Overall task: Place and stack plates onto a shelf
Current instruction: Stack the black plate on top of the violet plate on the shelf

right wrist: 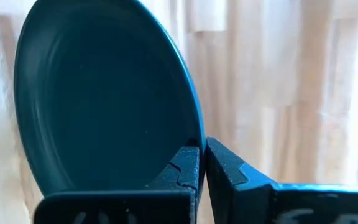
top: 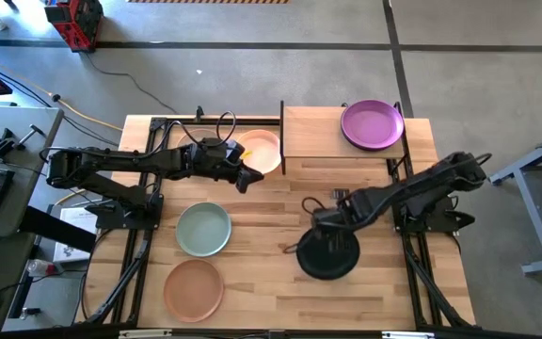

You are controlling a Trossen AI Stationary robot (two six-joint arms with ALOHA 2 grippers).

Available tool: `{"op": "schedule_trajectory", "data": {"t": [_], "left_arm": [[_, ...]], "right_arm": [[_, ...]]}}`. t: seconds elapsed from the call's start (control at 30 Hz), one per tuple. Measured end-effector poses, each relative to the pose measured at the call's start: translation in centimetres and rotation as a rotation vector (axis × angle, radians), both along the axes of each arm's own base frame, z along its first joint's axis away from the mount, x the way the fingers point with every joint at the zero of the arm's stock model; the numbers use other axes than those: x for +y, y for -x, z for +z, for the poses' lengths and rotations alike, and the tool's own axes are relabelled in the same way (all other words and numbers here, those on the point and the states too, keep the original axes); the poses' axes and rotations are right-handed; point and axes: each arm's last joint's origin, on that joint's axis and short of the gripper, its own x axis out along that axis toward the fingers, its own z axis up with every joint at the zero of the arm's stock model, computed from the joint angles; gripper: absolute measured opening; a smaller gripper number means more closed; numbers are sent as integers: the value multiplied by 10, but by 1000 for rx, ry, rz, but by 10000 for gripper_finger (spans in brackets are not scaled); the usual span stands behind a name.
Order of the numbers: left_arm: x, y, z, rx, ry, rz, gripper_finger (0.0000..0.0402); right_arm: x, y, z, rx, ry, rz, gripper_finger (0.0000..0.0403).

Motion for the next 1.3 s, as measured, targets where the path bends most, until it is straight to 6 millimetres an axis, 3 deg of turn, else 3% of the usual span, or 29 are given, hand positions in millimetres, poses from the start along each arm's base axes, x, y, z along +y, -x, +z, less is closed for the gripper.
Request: {"op": "schedule_trajectory", "data": {"t": [0.37, 0.73, 1.1, 1.3], "left_arm": [[-1, 0, 0, -2, 11, -49, 94], [-1, 0, 0, 2, -80, -92, 94], [-1, 0, 0, 3, -97, -100, 94], [-1, 0, 0, 3, -115, -108, 94]], "right_arm": [[-38, -13, 49, -46, 9, -68, 0], [-94, -12, 109, -143, 41, -176, 0], [-158, 18, 167, -223, 92, -324, 0], [-196, 53, 190, -310, 119, -458, 0]]}}
